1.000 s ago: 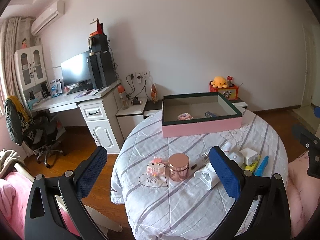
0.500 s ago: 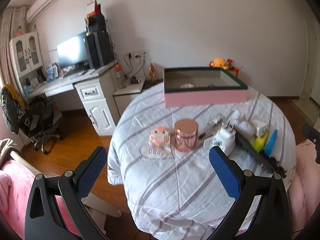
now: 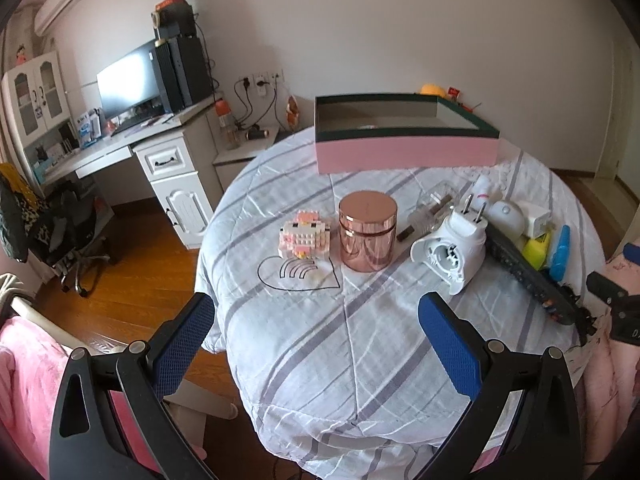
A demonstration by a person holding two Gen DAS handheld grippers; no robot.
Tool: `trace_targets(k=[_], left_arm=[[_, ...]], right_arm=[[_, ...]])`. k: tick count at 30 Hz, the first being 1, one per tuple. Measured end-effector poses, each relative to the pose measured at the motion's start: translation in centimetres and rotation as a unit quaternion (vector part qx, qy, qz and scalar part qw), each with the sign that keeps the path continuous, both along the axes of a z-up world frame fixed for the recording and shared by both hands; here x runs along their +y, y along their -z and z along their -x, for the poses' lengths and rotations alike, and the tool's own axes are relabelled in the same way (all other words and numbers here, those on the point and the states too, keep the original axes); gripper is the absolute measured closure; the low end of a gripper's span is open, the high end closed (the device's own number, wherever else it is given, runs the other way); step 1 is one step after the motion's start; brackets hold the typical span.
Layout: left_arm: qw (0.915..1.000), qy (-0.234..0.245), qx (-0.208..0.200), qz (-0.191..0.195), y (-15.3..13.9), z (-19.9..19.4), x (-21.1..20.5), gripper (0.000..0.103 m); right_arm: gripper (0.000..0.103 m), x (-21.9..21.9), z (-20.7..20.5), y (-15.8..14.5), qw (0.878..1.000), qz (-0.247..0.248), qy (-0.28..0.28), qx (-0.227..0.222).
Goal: Organize rigid objects
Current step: 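Withdraw both tools from the pink box back over the table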
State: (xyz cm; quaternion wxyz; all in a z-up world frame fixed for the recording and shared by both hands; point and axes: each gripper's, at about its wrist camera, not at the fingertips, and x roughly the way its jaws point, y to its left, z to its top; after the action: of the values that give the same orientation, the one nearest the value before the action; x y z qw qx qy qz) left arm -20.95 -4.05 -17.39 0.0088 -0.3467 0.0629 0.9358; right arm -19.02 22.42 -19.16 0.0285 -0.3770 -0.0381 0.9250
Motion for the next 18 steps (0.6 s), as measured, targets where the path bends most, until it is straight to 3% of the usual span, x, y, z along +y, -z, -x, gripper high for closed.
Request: trace_targets(k=[12, 18], left_arm=[[0.9998, 0.011, -0.012, 0.01, 0.8, 1.3, 0.8, 0.0], [0.9996, 0.01, -0.019, 0.016, 1.1, 1.9, 0.8, 0.0]], right_arm=[[0.0, -1.6, 2.2, 1.4, 0.995, 0.083, -0.054, -0.022], [0.0, 0.5, 3.8, 1.6, 0.996, 0.086, -0.018, -0.012]])
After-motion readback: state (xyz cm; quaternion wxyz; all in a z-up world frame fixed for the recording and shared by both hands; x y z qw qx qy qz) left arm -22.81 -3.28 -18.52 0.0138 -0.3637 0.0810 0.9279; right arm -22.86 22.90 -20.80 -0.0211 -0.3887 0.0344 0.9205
